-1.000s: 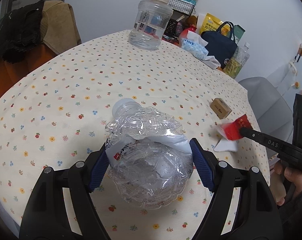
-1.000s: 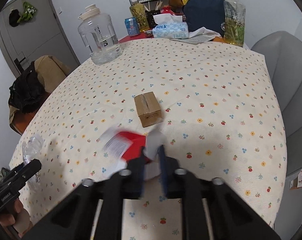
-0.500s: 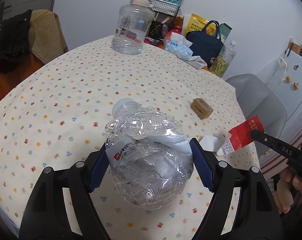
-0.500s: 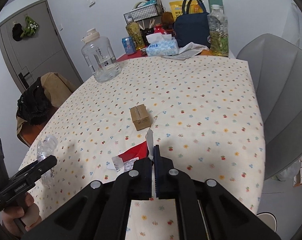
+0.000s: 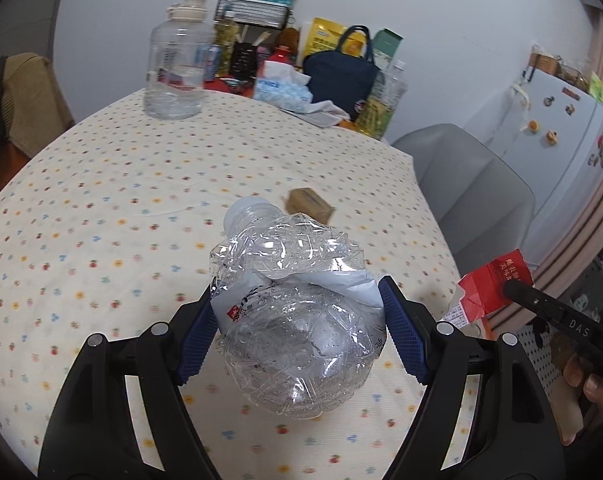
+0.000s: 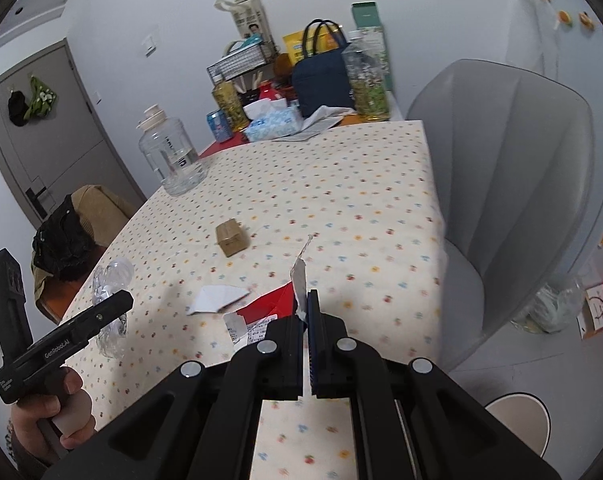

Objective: Collect trash
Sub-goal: 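Carry the bottle and red wrapper in both tools to the bin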

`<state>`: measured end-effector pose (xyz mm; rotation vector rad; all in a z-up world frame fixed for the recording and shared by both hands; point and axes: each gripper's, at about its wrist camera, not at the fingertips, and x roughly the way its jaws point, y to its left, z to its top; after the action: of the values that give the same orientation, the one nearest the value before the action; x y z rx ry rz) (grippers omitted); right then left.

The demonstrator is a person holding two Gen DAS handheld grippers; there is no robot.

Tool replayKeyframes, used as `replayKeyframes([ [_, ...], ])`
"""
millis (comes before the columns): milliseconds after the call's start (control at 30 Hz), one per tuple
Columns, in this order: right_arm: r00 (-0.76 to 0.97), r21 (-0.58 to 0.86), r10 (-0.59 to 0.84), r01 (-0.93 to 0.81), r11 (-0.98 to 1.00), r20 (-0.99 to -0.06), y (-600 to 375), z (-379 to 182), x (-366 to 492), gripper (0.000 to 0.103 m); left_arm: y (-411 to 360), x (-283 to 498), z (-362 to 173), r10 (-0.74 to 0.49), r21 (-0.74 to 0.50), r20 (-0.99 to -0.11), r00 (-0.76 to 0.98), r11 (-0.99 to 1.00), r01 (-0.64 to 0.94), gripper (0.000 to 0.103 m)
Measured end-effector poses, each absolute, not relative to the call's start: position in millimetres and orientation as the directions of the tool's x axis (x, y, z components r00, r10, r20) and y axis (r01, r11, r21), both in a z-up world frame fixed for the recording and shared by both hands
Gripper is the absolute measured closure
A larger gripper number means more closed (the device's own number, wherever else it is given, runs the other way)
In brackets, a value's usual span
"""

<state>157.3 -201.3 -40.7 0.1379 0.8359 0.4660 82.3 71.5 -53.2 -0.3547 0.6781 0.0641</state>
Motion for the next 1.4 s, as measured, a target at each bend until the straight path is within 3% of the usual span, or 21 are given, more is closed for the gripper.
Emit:
replayKeyframes([
  [800,0.635,0.265,0.153,0.084,0.961,-0.758,-404,-89,113,0.100,-82,132,-60,-0.280,-0.280,-0.646,0.710,0.952,0.120,0.027],
  [1400,0.585,0.304,0.090,0.278,0.911,-0.806,-496,-153,87,0.099,-197,151,-81,-0.357,-0.218,-0.715,0.601,0.931,0.294,0.027],
])
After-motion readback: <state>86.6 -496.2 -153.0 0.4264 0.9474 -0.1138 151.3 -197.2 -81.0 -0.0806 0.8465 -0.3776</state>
